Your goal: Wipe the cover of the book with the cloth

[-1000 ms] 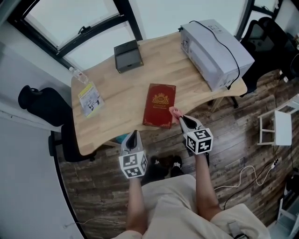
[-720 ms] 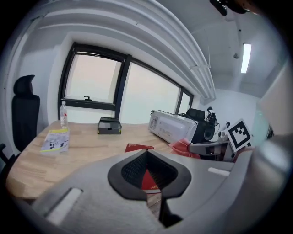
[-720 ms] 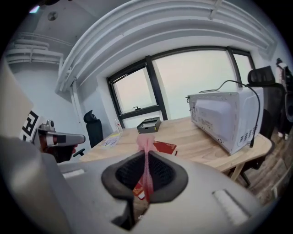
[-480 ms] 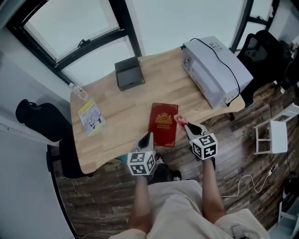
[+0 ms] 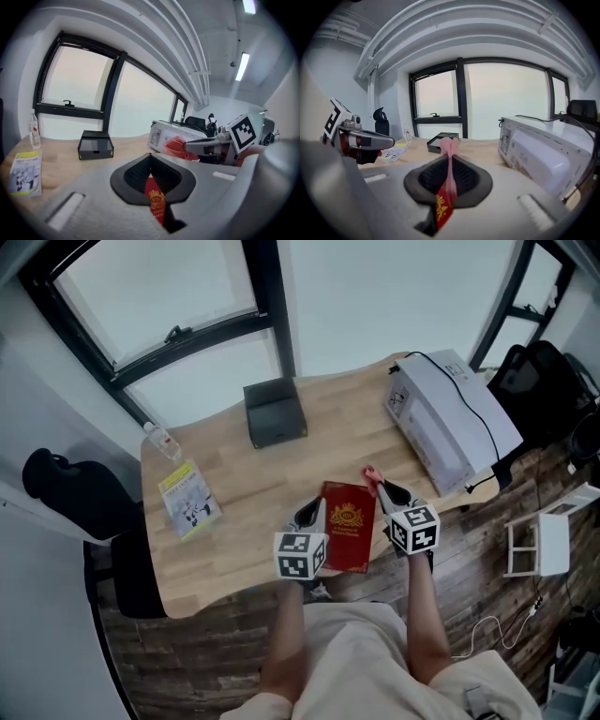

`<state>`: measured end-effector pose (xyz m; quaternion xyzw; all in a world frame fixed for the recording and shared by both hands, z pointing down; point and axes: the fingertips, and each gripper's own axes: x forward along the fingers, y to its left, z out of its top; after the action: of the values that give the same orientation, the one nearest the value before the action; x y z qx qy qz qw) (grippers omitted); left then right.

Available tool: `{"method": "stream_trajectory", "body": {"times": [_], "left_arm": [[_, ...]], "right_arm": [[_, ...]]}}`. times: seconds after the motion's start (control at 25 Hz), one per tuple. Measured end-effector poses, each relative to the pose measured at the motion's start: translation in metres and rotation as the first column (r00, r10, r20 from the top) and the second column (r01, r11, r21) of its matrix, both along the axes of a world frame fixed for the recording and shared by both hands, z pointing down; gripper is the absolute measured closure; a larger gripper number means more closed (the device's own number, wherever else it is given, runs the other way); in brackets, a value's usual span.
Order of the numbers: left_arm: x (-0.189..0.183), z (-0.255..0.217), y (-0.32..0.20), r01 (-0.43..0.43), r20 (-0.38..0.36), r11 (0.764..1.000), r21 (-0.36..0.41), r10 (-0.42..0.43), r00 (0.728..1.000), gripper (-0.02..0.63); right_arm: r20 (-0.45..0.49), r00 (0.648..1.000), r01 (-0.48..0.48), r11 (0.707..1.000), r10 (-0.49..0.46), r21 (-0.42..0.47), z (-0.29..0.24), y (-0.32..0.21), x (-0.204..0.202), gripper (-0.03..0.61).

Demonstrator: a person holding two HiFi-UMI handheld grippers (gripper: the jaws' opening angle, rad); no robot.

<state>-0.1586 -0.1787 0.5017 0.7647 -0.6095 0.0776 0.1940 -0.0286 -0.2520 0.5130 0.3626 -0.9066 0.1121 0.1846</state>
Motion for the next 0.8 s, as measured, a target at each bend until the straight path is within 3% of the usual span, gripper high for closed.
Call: {"method": "stream_trajectory", "body": {"times": [0.08, 0.24, 0.48, 0.64, 0.8], "left_arm": [[-0.014, 0.006, -0.014, -0.01, 0.01, 1.0, -0.008, 0.01, 1.0, 0.606], [-0.024, 0.053, -0.024, -0.041, -0.023, 0.994, -0.098, 0.039, 0.999, 0.606], [-0.015, 0.109, -0.032, -0.129, -0.067, 0.97, -0.206, 0.118, 0.991, 0.606], [0.005, 0.146, -0.042, -0.235, -0.061, 0.931, -0.278, 0.227, 0.972, 0.606], [0.028, 0.177, -0.04, -0.361, -0.092, 0.866, -0.345, 0.352, 0.932, 0.606]], "right_arm": [[-0.009, 1.0, -0.001, 0.999, 0.002, 0.034, -0.008, -0.011, -0.012, 0.56], [-0.042, 0.999, -0.006, 0.998, 0.009, 0.066, 0.001, -0.028, -0.016, 0.56], [-0.271, 0.961, 0.059, 0.998, -0.049, 0.03, 0.063, -0.037, 0.002, 0.56], [-0.364, 0.926, 0.116, 0.993, -0.101, 0.02, 0.092, -0.051, 0.007, 0.56], [-0.467, 0.873, 0.177, 0.984, -0.144, 0.027, 0.116, -0.06, 0.006, 0.56]]}}
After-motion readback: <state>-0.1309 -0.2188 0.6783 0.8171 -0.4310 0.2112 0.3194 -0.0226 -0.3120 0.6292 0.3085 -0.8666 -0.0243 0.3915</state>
